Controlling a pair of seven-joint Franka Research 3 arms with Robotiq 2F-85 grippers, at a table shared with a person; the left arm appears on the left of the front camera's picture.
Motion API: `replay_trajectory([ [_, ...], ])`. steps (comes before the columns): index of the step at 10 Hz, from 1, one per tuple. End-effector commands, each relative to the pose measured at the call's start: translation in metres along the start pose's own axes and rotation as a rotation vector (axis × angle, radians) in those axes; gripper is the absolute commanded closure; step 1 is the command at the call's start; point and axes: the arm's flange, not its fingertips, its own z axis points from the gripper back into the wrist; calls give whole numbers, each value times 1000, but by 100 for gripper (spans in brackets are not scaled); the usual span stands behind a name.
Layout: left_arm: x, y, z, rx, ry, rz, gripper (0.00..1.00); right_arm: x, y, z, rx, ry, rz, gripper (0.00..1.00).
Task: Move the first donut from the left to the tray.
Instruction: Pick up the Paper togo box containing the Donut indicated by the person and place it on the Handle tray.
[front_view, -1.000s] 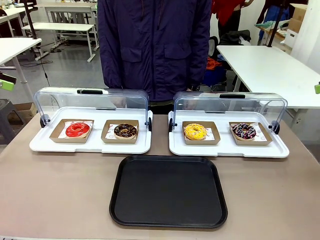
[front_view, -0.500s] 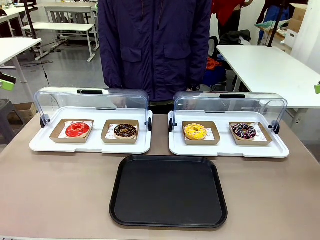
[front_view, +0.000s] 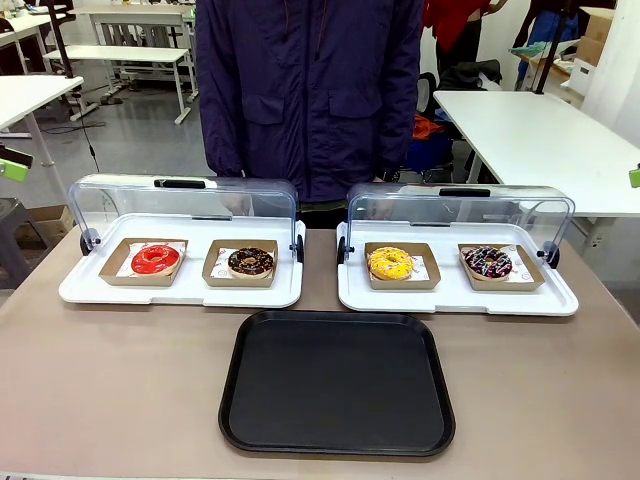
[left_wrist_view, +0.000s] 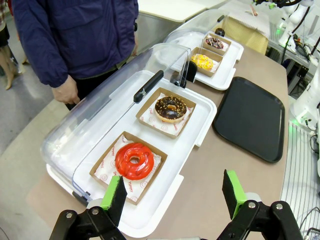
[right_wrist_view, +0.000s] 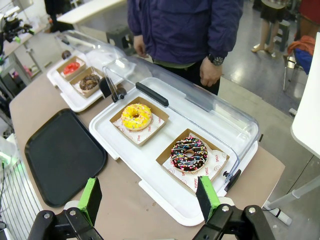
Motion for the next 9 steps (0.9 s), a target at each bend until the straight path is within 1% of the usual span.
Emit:
replay_trajectory([
  [1, 1, 0, 0, -6, -10, -4, 0, 2, -2, -1, 9, -27, 21, 0],
  [9, 1, 0, 0, -6, -10, -4, 0, 2, -2, -1, 9, -27, 21, 0],
])
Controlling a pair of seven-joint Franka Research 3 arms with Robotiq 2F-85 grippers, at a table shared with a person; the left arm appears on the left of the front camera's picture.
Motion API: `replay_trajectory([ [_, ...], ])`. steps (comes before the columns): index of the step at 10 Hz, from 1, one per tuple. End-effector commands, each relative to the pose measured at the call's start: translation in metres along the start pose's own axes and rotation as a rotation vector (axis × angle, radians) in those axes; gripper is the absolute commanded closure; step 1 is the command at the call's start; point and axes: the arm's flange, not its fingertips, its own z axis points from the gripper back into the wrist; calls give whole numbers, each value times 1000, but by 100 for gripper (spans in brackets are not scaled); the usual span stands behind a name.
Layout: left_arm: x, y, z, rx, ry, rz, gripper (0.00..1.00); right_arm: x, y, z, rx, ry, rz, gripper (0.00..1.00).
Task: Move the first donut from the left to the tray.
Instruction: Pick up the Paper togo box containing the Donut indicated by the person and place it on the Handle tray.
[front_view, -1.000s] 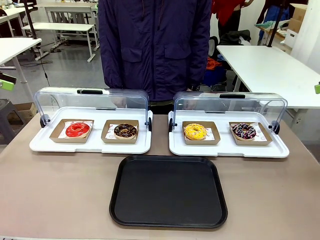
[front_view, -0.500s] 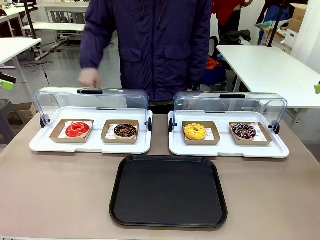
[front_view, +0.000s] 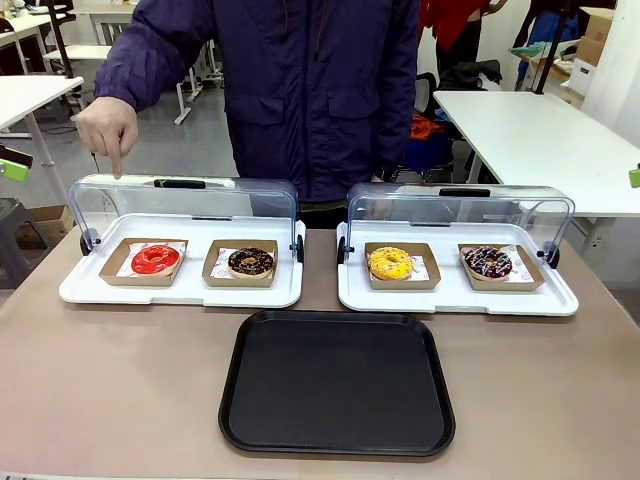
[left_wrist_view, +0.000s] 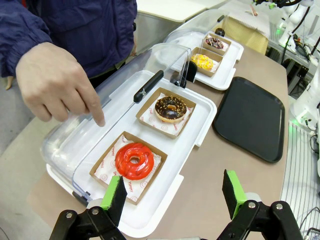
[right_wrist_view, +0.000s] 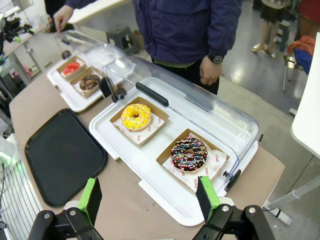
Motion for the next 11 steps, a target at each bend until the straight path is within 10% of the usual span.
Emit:
replay_trajectory([
  [1, 1, 0, 0, -6, -10, -4, 0, 2, -2, -1, 9, -27, 21, 0],
  [11, 21, 2, -2, 11, 85, -74, 0, 2, -2, -1, 9, -27, 21, 0],
])
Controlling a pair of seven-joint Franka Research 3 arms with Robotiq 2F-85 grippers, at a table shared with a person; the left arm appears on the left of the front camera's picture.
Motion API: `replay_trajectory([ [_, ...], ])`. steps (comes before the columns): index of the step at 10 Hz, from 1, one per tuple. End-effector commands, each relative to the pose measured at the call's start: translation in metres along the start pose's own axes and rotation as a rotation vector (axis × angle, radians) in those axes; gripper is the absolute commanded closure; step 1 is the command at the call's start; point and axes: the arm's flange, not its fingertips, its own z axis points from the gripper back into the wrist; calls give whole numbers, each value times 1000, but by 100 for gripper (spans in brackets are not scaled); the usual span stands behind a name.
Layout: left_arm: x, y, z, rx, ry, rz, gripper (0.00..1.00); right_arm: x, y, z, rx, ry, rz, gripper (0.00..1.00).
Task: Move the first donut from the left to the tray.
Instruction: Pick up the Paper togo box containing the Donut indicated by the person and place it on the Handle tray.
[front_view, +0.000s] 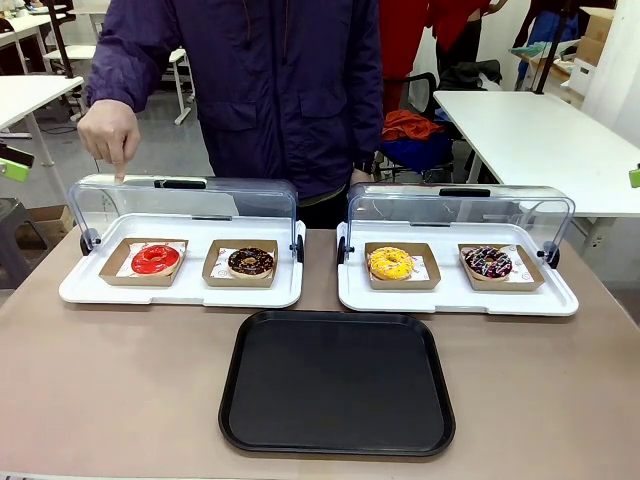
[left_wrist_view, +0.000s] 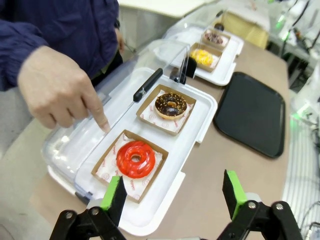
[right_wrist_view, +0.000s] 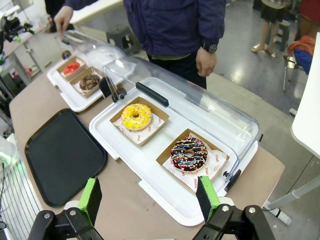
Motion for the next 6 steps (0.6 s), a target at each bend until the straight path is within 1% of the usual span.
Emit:
replay_trajectory([
  [1, 23, 4, -1, 18, 110, -82, 0, 2, -2, -1, 9, -27, 21, 0],
  [2, 37, 7, -6, 21, 210, -141, 0, 2, -2, -1, 9, -27, 21, 0],
  [3, 50, 8, -13, -2, 323, -208, 0, 2, -2, -1, 9, -27, 21, 0],
  [4, 58, 2, -28, 10, 487, -315, 0, 2, -2, -1, 9, -27, 21, 0],
  [5, 61, -5, -42, 1, 597, -399, 0, 2, -2, -1, 9, -27, 21, 0],
  [6, 62, -7, -57, 11, 678, -459, 0, 2, -2, -1, 9, -27, 21, 0],
])
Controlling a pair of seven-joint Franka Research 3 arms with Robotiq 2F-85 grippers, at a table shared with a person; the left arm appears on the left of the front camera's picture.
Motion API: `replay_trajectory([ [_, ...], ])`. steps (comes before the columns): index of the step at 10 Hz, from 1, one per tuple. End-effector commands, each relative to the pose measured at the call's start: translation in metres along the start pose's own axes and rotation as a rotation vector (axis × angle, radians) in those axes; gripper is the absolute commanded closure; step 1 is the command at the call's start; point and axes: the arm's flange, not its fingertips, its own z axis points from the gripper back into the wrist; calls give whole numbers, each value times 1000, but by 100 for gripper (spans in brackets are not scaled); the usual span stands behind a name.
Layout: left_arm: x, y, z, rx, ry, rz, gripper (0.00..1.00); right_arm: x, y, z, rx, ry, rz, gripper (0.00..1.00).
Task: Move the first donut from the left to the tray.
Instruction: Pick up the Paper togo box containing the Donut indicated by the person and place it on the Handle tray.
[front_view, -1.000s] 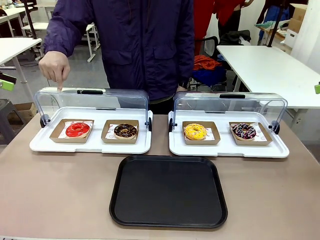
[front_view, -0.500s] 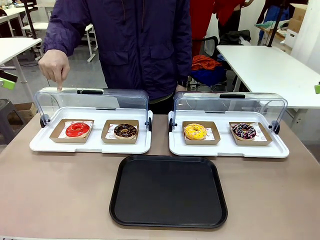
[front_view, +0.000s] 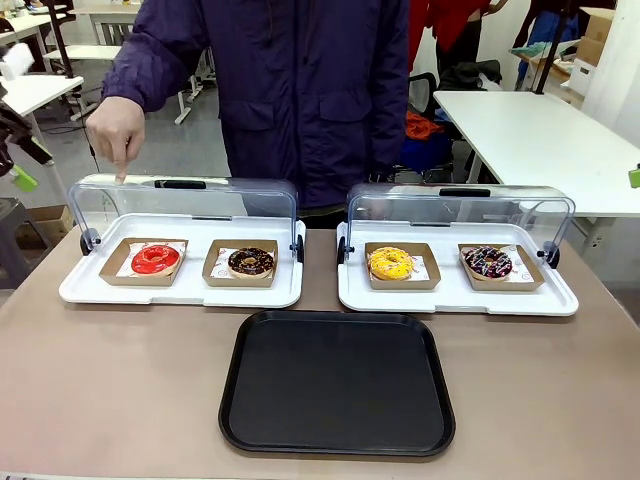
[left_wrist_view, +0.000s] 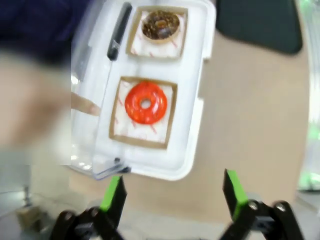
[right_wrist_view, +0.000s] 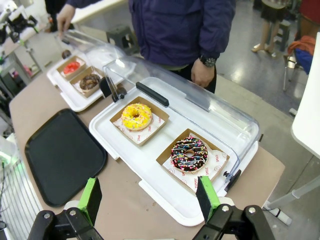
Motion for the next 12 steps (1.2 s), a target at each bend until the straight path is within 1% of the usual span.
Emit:
replay_trajectory([
  [1, 10, -8, -28, 74, 125, -82, 0, 1, -2, 0, 8, -30, 20, 0],
  [2, 19, -16, -49, 46, 166, -119, 0, 1, -2, 0, 8, -30, 20, 0],
  [3, 23, -21, -69, 11, 181, -147, 0, 1, -2, 0, 8, -30, 20, 0],
  [5, 19, -11, -100, -49, 167, -151, 0, 1, -2, 0, 8, -30, 20, 0],
  [6, 17, -8, -112, -59, 174, -149, 0, 1, -2, 0, 8, -30, 20, 0],
  [7, 18, -2, -121, -17, 155, -149, 0, 1, -2, 0, 8, -30, 20, 0],
  [8, 17, -11, -117, -9, 161, -140, 0, 1, -2, 0, 8, -30, 20, 0],
  [9, 19, -11, -121, -58, 173, -148, 0, 1, -2, 0, 8, -30, 20, 0],
  [11, 17, -8, -124, -45, 176, -145, 0, 1, -2, 0, 8, -30, 20, 0],
  [12, 17, 8, -142, -60, 188, -157, 0, 1, -2, 0, 8, -30, 20, 0],
])
